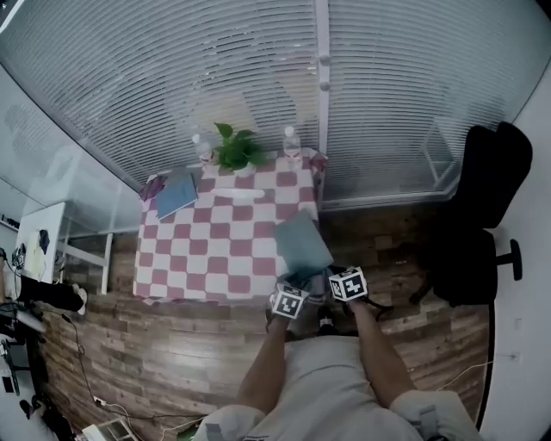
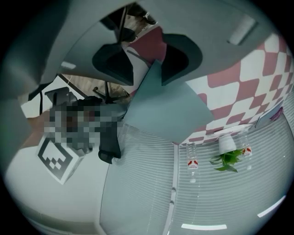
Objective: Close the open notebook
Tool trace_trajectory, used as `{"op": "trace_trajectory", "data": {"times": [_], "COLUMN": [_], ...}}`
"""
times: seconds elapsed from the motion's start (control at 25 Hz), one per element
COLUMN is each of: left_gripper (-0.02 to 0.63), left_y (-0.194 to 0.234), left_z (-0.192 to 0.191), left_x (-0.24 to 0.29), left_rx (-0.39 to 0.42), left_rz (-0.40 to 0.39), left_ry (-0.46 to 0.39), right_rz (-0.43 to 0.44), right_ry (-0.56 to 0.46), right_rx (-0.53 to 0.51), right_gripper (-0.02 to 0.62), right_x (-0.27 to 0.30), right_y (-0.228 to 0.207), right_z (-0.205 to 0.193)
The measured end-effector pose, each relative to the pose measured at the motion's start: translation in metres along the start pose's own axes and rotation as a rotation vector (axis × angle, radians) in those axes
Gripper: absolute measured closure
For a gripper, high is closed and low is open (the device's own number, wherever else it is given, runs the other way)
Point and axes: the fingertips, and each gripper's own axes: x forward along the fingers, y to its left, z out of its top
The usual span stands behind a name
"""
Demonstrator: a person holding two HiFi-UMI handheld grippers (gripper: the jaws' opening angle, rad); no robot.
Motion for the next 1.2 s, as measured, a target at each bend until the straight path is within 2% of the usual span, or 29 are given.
{"op": "trace_trajectory", "data": {"times": [0.16,0.32,0.48,0.6,0.72,0.88,1.08,1.2], "left_gripper": [0.413,0.413,0.413,0.413,0.413,0.413,0.414,0.454], "left_y": [-0.004,-0.006,-0.006,0.010,0.029,0.051,0.062,0.068], "left_z": [-0.005,-0.031,-0.058,-0.074,-0.068,-0.038,-0.012,0.000], "left_x": [-0.009,-0.023,-0.045,-0.063,-0.084,-0.114,-0.145,-0.156], "left_rx": [0.005,-0.019,-0.048,-0.074,-0.080,-0.080,-0.036,-0.022], "left_rz": [-0.021,-0.077,-0.120,-0.109,-0.088,-0.063,-0.021,0.007], "left_ry": [-0.009,-0.003,-0.005,0.007,-0.074,-0.219,-0.327,-0.378], "right_rz": [-0.050,-0.092,-0.134,-0.151,-0.179,-0.211,-0.254,-0.267], "right_ry": [-0.078,-0.189,-0.269,-0.295,-0.323,-0.348,-0.405,-0.435], "right_rx": [0.091,0.251,0.254,0.255,0.266,0.218,0.196,0.183], "right_gripper": [0.594,0.594,0.594,0.594,0.594,0.594,0.594,0.594], "right_x": [-0.024,-0.043,-0.060,-0.065,-0.071,-0.079,-0.098,-0.108], "right_y": [0.003,0.008,0.029,0.048,0.065,0.082,0.093,0.097], "right_z": [-0.008,-0.001,0.007,0.005,-0.001,0.007,0.022,0.027]}}
